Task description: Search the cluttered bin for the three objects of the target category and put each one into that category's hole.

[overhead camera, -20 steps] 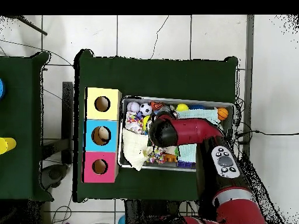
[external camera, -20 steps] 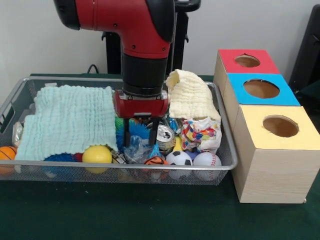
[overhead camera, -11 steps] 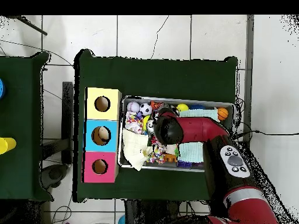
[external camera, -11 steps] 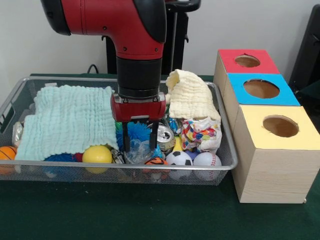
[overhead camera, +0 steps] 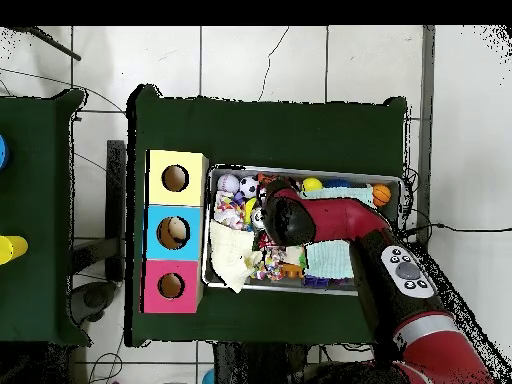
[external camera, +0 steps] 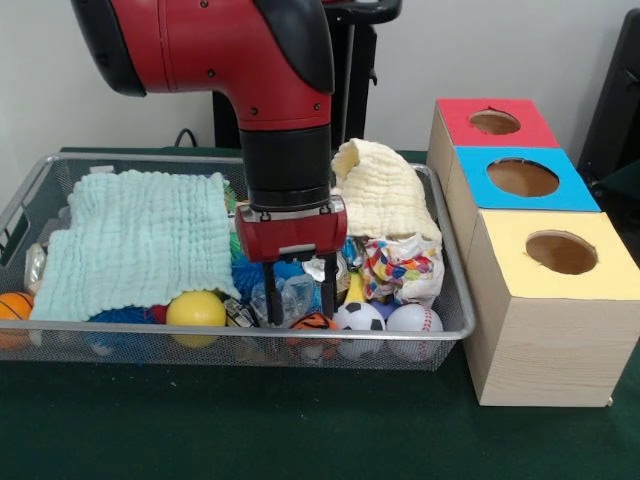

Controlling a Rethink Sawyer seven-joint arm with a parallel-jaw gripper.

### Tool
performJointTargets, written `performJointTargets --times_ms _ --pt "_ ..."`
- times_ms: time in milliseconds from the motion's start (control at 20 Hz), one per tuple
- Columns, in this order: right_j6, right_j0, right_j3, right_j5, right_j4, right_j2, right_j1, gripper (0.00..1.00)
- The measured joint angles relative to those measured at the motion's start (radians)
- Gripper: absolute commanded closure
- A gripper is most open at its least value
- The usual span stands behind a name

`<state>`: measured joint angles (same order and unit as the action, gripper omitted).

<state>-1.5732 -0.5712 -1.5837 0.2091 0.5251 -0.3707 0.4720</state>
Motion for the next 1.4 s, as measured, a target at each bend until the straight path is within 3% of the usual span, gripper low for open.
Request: performJointTargets --times_ms 650,1400 --pt "0.000 0.001 0.003 -0.003 0.042 -0.032 -0.015 0.00" --pt "0.000 0.134 0.091 0.114 0.042 0.053 -0.015 0.00"
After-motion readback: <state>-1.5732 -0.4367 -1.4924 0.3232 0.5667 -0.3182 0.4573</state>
